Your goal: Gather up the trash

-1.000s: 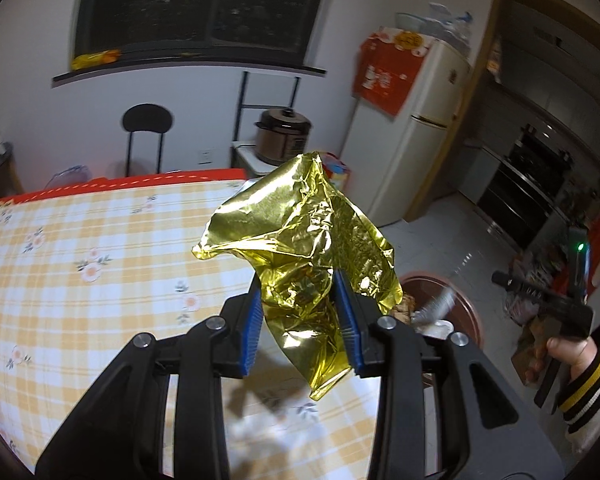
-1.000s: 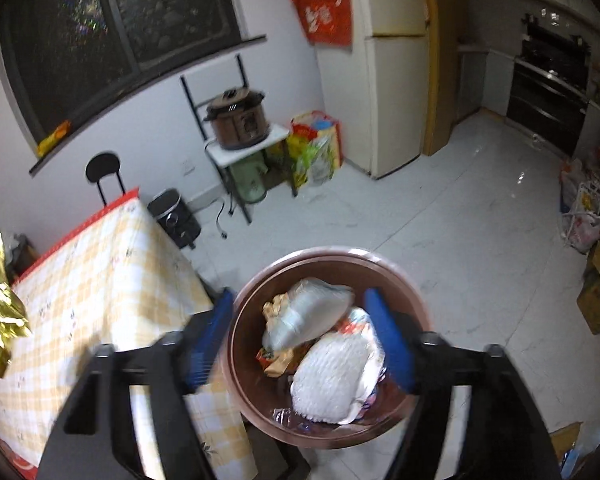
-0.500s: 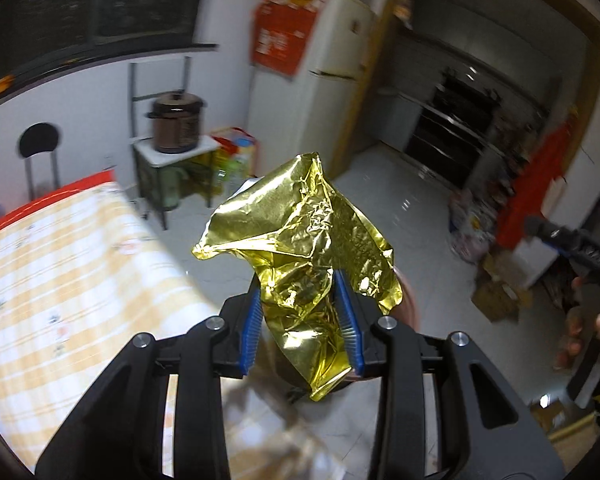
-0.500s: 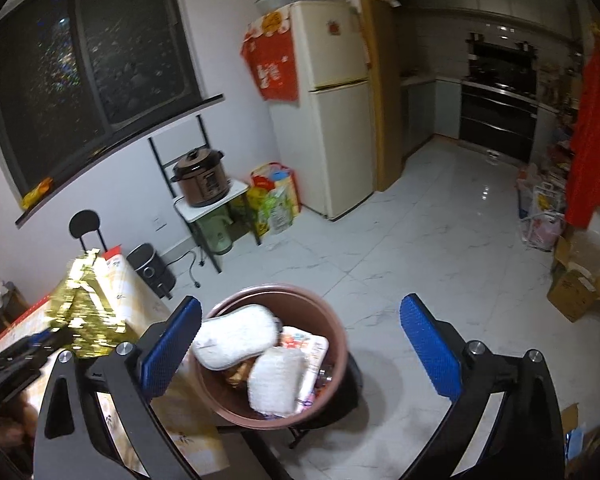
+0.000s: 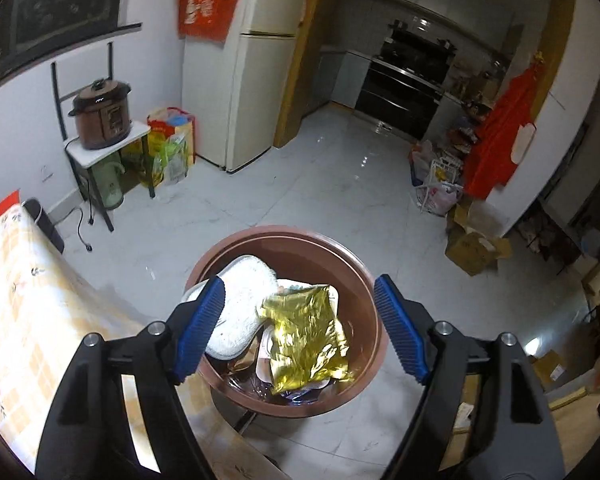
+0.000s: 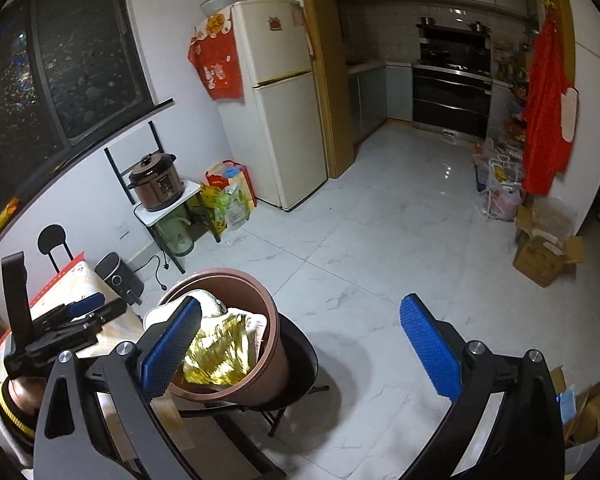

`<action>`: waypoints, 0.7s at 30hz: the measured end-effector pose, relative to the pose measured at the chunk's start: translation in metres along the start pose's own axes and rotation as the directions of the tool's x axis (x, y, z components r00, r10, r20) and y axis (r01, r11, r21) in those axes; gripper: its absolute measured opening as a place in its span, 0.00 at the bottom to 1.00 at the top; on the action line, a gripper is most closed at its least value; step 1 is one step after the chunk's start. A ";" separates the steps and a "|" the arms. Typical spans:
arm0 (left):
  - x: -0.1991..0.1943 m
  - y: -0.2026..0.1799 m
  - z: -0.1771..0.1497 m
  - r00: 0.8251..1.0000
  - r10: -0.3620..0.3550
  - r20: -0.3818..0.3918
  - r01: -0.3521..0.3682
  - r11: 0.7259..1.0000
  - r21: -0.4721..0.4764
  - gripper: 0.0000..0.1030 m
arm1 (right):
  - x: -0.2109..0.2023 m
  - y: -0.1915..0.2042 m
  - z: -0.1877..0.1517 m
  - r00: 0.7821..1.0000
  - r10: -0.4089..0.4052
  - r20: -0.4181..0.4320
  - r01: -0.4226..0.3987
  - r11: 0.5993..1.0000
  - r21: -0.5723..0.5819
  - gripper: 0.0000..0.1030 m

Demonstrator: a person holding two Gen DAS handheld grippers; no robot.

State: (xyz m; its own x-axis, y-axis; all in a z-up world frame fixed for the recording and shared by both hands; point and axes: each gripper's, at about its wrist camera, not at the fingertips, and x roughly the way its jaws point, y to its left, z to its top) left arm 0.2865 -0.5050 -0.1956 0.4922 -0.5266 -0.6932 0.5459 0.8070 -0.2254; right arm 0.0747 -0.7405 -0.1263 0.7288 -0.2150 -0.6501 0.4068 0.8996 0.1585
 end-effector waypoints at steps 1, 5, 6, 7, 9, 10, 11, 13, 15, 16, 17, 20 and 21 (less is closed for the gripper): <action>-0.007 0.004 0.002 1.000 0.001 0.016 0.000 1.000 -0.015 0.75 | -0.002 0.000 -0.001 1.000 0.000 0.002 0.000 1.000 0.005 0.95; -0.048 0.019 0.008 0.995 0.048 0.088 -0.047 0.999 -0.013 0.83 | -0.009 0.011 -0.001 1.000 0.005 0.003 -0.005 1.000 -0.003 0.95; -0.060 0.021 0.009 0.993 0.067 0.101 -0.067 0.998 -0.008 0.83 | -0.010 0.015 0.001 1.000 0.008 0.003 -0.008 1.000 -0.008 0.95; -0.076 0.027 0.010 0.990 0.085 0.116 -0.085 0.996 -0.005 0.83 | -0.013 0.021 0.002 1.000 0.012 0.005 -0.012 1.000 -0.014 0.95; -0.108 0.032 0.009 0.984 0.101 0.150 -0.101 0.995 -0.006 0.94 | -0.023 0.038 0.004 0.999 0.029 0.019 -0.029 0.999 -0.033 0.95; -0.127 0.036 0.008 0.977 0.113 0.178 -0.114 0.993 -0.006 0.94 | -0.030 0.047 0.004 0.999 0.042 0.031 -0.041 0.998 -0.042 0.95; -0.142 0.038 0.006 0.973 0.123 0.194 -0.126 0.992 -0.002 0.94 | -0.037 0.055 0.004 0.998 0.054 0.040 -0.052 0.997 -0.048 0.95; -0.179 0.043 0.000 0.962 0.162 0.221 -0.169 0.986 0.013 0.94 | -0.052 0.077 0.003 0.995 0.082 0.062 -0.078 0.995 -0.063 0.95; -0.213 0.049 -0.006 0.950 0.191 0.247 -0.203 0.979 0.023 0.94 | -0.067 0.100 0.002 0.991 0.104 0.080 -0.097 0.992 -0.081 0.95; -0.233 0.054 -0.010 0.942 0.207 0.264 -0.221 0.975 0.024 0.94 | -0.074 0.109 0.002 0.990 0.112 0.086 -0.104 0.991 -0.088 0.95; -0.247 0.057 -0.012 0.936 0.217 0.276 -0.232 0.973 0.022 0.94 | -0.085 0.124 0.001 0.987 0.131 0.097 -0.121 0.987 -0.101 0.95; -0.301 0.072 -0.022 0.916 0.250 0.315 -0.266 0.964 0.009 0.94 | -0.117 0.164 -0.004 0.976 0.171 0.134 -0.152 0.978 -0.146 0.95; -0.320 0.076 -0.026 0.906 0.263 0.333 -0.279 0.960 0.002 0.94 | -0.127 0.175 -0.007 0.973 0.182 0.144 -0.159 0.974 -0.159 0.95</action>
State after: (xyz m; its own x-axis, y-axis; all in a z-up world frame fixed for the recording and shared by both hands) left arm 0.1525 -0.2683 -0.0090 0.8148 -0.3537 -0.4593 0.3879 0.9215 -0.0214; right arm 0.0494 -0.5536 -0.0208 0.8625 -0.1002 -0.4960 0.1933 0.9711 0.1400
